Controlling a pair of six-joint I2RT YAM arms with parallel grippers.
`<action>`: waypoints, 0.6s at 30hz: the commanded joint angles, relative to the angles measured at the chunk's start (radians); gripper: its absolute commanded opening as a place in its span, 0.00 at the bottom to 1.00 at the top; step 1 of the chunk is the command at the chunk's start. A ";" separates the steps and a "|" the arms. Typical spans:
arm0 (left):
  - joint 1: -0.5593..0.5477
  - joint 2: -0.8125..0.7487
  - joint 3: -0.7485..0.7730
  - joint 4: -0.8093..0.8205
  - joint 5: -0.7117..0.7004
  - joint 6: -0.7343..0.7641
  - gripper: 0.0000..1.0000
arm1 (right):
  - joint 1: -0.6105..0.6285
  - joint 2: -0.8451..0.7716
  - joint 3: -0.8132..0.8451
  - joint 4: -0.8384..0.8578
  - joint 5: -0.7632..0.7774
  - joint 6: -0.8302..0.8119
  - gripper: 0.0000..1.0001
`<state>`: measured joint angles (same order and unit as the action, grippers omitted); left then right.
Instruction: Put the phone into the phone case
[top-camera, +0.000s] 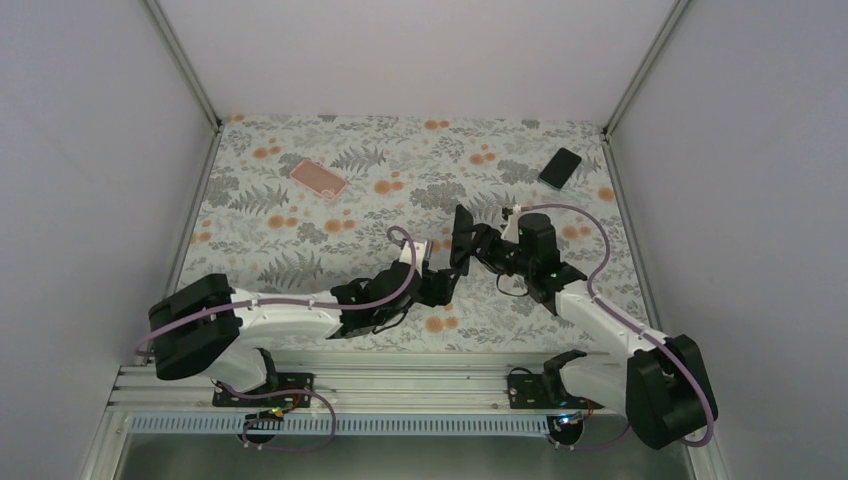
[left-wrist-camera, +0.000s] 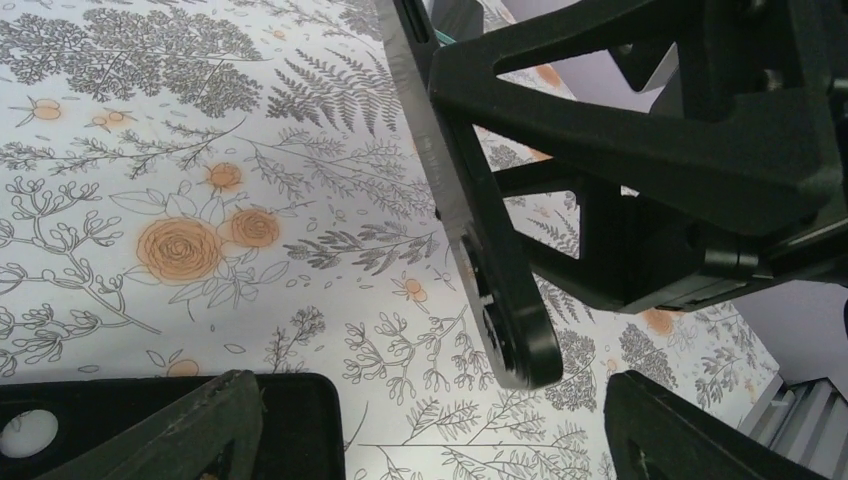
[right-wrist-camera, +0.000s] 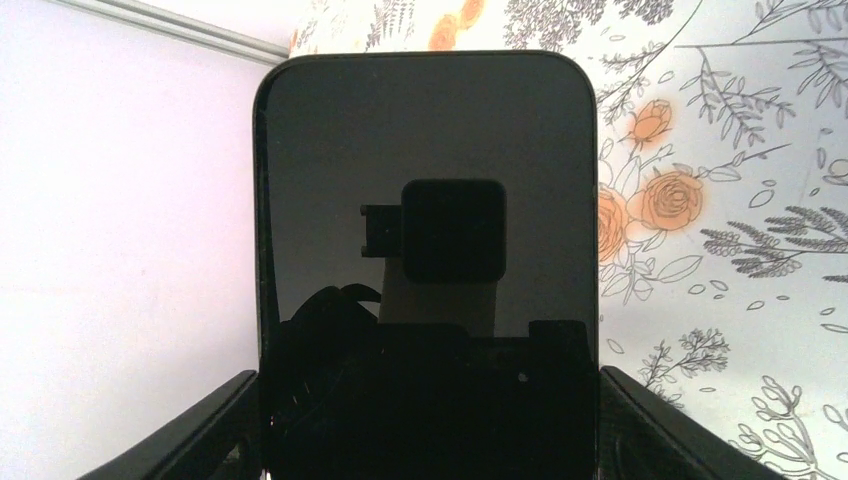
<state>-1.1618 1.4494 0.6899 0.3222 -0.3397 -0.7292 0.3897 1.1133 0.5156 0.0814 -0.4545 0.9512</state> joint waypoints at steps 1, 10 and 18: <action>-0.006 0.026 0.037 0.085 -0.017 0.047 0.83 | 0.017 -0.018 -0.007 0.090 -0.034 0.040 0.59; -0.006 0.073 0.069 0.106 -0.061 0.072 0.60 | 0.033 -0.033 -0.022 0.106 -0.047 0.059 0.59; -0.004 0.100 0.082 0.104 -0.084 0.052 0.36 | 0.053 -0.041 -0.071 0.164 -0.051 0.095 0.59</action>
<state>-1.1633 1.5379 0.7494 0.3878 -0.3885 -0.6727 0.4232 1.0981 0.4622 0.1516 -0.4839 1.0172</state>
